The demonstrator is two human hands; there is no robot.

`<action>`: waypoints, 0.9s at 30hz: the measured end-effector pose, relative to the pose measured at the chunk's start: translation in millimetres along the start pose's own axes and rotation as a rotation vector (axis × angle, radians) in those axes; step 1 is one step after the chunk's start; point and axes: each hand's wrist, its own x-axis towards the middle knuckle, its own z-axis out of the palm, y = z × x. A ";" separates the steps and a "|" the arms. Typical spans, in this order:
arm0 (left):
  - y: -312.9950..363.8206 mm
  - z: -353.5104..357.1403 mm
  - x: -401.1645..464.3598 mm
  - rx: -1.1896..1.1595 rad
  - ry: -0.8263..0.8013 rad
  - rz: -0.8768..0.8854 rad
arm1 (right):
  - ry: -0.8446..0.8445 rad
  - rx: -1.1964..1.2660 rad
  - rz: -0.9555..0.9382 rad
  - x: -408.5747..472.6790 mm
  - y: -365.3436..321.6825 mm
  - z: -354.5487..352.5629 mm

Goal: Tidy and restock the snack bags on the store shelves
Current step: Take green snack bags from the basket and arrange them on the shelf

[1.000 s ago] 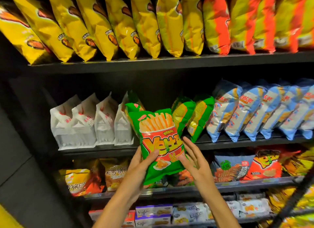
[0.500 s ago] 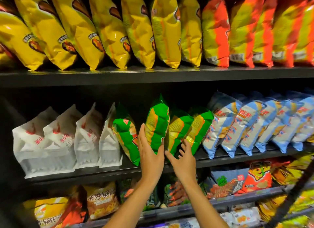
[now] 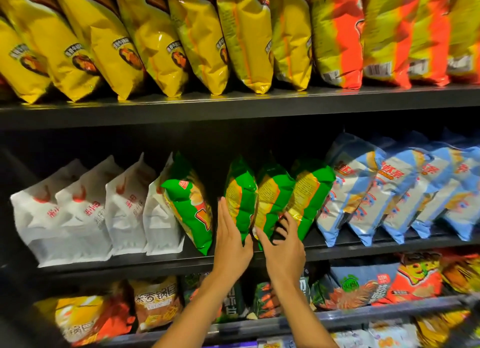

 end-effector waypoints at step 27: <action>8.8 -46.0 -24.7 0.156 -0.018 0.200 | -0.043 0.289 -0.057 -12.8 -6.2 -3.6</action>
